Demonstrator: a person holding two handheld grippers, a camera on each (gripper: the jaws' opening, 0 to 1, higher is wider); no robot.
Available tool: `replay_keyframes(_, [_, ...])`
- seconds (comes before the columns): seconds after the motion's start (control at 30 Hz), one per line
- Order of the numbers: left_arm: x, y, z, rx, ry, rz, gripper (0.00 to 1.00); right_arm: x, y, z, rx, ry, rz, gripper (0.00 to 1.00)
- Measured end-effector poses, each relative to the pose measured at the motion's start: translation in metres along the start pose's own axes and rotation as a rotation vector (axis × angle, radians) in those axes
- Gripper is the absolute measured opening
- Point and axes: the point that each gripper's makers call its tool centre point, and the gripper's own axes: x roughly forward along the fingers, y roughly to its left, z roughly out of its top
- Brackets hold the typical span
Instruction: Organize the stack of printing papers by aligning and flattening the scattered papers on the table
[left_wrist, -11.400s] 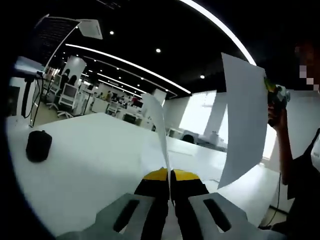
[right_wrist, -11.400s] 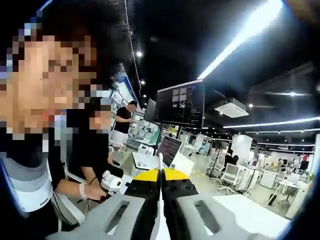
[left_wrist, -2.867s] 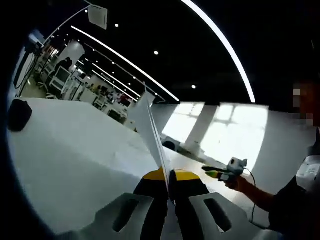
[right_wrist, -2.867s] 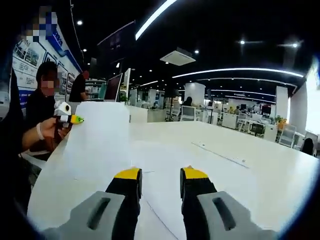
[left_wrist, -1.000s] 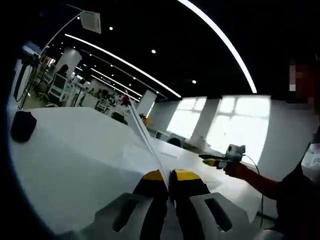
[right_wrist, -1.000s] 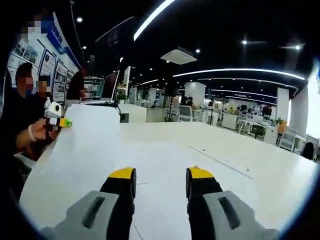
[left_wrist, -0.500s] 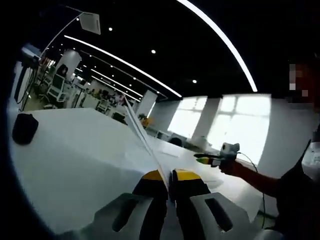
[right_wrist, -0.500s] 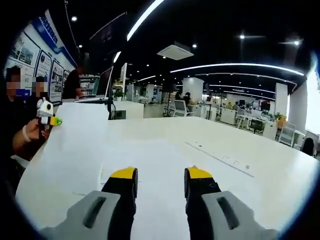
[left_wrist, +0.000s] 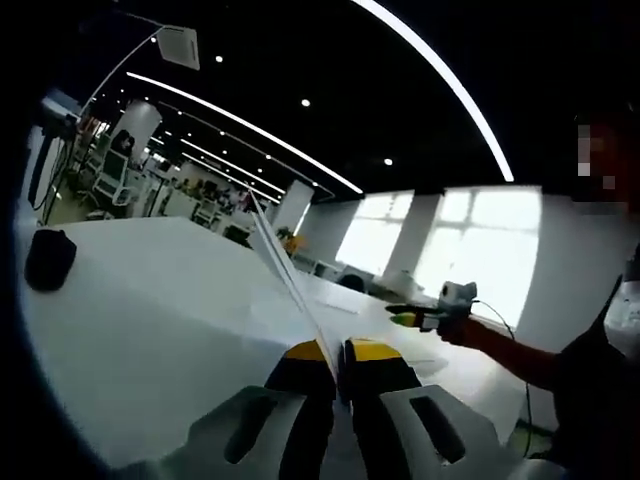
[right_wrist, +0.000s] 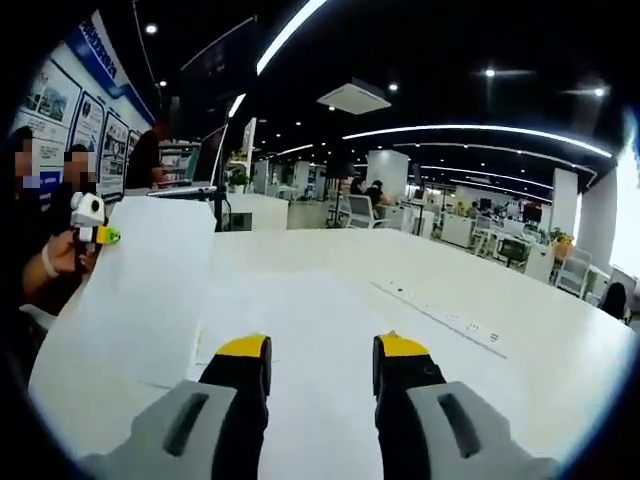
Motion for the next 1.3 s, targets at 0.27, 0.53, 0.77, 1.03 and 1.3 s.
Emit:
replay_keyframes(0.27, [0.001, 0.001, 0.0, -0.001, 0.002, -0.004, 0.08, 0.002, -0.001, 0.002, -0.036, 0.002, -0.004, 0.32])
replay_keyframes(0.53, [0.0, 0.002, 0.001, 0.002, 0.001, -0.007, 0.08, 0.019, -0.015, 0.006, -0.009, -0.013, -0.013, 0.39])
replay_keyframes(0.77, [-0.002, 0.005, 0.002, 0.004, 0.004, -0.004, 0.09, 0.027, -0.021, 0.004, 0.006, -0.021, -0.021, 0.39])
replay_keyframes(1.03, [-0.003, 0.007, 0.001, 0.001, 0.005, -0.004, 0.09, 0.034, -0.029, -0.001, 0.033, -0.022, -0.032, 0.38])
replay_keyframes(1.3, [-0.003, 0.006, -0.001, 0.001, 0.01, -0.002, 0.09, 0.042, -0.035, -0.006, 0.055, -0.016, -0.055, 0.39])
